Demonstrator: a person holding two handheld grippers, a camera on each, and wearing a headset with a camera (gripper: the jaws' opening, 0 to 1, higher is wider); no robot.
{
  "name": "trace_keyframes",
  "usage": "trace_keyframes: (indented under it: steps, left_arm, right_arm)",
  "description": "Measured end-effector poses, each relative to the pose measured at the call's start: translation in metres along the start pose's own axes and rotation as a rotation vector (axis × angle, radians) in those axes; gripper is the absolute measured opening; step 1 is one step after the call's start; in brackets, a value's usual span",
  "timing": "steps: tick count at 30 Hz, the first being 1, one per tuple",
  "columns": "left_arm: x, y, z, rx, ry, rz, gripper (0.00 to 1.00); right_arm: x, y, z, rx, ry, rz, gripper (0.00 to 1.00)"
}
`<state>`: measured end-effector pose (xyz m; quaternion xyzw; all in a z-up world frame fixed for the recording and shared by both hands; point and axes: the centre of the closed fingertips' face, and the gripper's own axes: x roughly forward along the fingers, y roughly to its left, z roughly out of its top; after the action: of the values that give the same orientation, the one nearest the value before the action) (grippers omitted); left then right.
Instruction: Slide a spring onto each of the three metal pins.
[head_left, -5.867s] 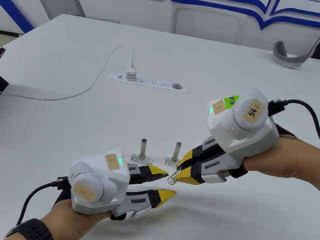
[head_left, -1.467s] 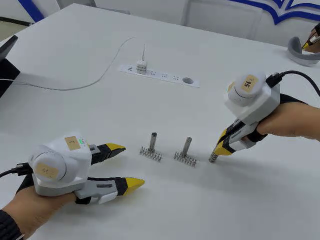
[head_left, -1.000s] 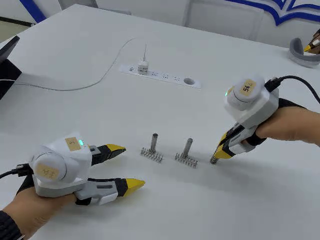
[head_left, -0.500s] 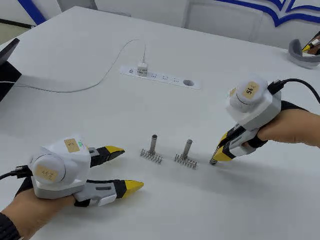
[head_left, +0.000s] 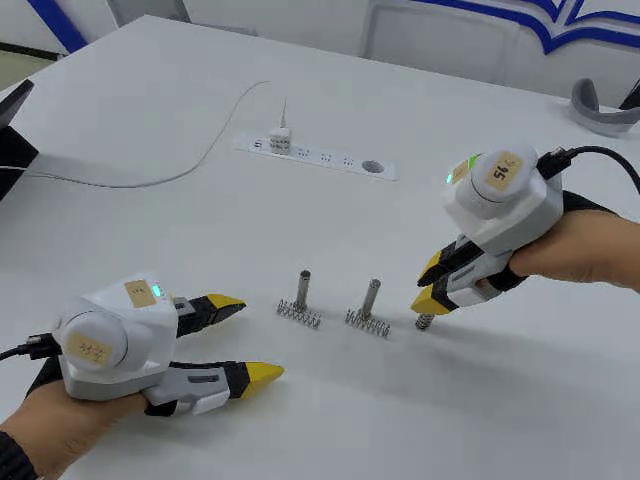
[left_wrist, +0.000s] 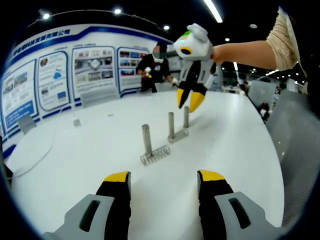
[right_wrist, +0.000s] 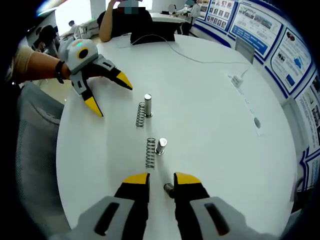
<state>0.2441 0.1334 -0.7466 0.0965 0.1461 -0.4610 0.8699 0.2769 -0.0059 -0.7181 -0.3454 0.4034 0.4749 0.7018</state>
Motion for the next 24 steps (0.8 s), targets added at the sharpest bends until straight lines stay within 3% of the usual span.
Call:
trace_keyframes:
  steps: [11,24]
  left_arm:
    - [-0.001,0.001,0.0,-0.001,-0.001,0.003,0.54]
    - [-0.001,0.0,-0.001,-0.003,0.003,0.0,0.53]
  right_arm:
    - [0.024,0.013,0.001,-0.013,0.019,0.045,0.18]
    - [0.044,0.015,-0.003,-0.02,0.038,0.064,0.15]
